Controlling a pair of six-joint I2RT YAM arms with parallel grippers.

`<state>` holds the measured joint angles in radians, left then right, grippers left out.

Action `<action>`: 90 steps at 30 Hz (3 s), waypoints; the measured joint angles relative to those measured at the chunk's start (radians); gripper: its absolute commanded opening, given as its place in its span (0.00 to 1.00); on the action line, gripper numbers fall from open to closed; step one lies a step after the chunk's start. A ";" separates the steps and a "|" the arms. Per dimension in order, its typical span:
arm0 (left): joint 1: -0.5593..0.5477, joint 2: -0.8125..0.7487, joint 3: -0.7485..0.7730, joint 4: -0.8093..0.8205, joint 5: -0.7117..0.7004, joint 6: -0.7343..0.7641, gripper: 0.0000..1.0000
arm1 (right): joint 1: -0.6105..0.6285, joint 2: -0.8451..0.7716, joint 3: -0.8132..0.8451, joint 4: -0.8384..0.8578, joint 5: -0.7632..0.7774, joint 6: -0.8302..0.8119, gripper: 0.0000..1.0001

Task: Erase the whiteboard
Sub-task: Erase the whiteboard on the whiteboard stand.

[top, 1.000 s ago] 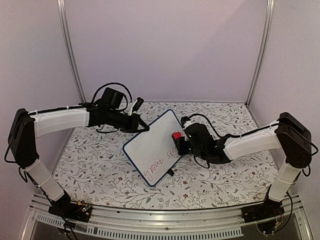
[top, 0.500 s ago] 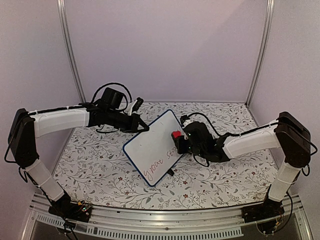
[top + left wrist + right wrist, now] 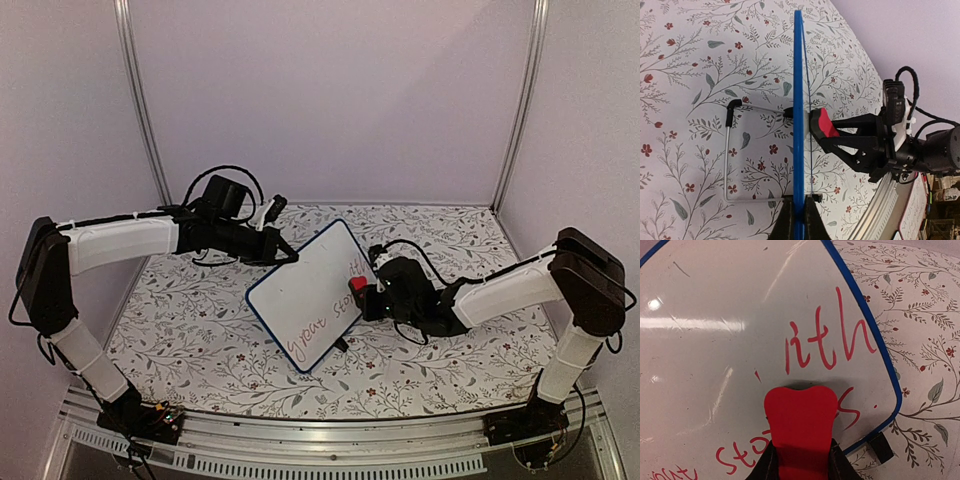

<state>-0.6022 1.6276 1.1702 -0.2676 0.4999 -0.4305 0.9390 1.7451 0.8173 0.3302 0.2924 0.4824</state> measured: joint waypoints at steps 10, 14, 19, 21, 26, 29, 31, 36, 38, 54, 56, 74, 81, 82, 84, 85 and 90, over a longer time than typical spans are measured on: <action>0.000 0.000 0.000 0.000 0.000 0.000 0.00 | 0.001 -0.003 0.007 -0.007 -0.010 -0.019 0.22; 0.000 0.000 0.000 0.000 0.000 0.000 0.00 | 0.002 -0.003 0.043 -0.036 -0.010 -0.050 0.23; 0.000 0.000 0.000 0.001 0.007 0.001 0.00 | 0.002 0.003 0.115 -0.046 0.004 -0.079 0.23; 0.000 0.000 0.000 0.002 0.008 0.000 0.00 | -0.002 0.009 0.129 -0.046 0.011 -0.083 0.23; 0.000 0.000 0.000 0.002 0.007 0.000 0.00 | -0.004 0.011 0.130 -0.046 0.013 -0.087 0.23; 0.000 0.000 0.000 0.002 0.008 0.000 0.00 | -0.005 0.011 0.127 -0.043 0.012 -0.087 0.22; 0.000 0.000 0.000 0.002 0.007 0.000 0.00 | -0.005 0.011 0.115 -0.031 0.012 -0.083 0.22; 0.000 0.000 0.000 0.000 0.005 0.000 0.00 | -0.006 0.004 0.032 -0.005 0.015 -0.058 0.22; 0.000 0.000 0.000 0.001 0.006 -0.001 0.00 | -0.007 -0.002 0.005 -0.003 0.018 -0.050 0.22; -0.003 0.000 0.000 0.005 0.012 0.000 0.00 | -0.033 -0.005 0.061 -0.034 0.064 -0.062 0.23; -0.006 0.000 0.000 0.005 0.014 0.000 0.00 | -0.042 -0.005 0.080 -0.034 0.069 -0.072 0.23; -0.010 0.000 0.000 -0.003 0.012 0.000 0.00 | -0.070 0.008 0.074 0.011 0.030 -0.091 0.22; -0.010 0.000 0.000 -0.003 0.012 0.000 0.00 | -0.069 -0.021 -0.031 0.021 0.009 -0.053 0.21; -0.010 0.000 0.000 -0.003 0.013 0.000 0.00 | -0.069 -0.023 -0.040 0.022 0.007 -0.050 0.21; -0.010 0.000 0.000 -0.003 0.013 0.000 0.00 | -0.066 -0.027 -0.053 0.023 0.003 -0.045 0.22; -0.010 0.000 0.000 -0.003 0.013 0.000 0.00 | -0.064 -0.028 -0.057 0.024 0.002 -0.044 0.21; -0.010 0.000 0.000 -0.003 0.014 0.000 0.00 | -0.055 -0.029 -0.057 0.024 0.000 -0.050 0.22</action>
<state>-0.6125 1.6276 1.1702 -0.2707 0.5137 -0.4309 0.8841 1.7157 0.7601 0.3546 0.2924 0.4324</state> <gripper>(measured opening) 0.028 0.262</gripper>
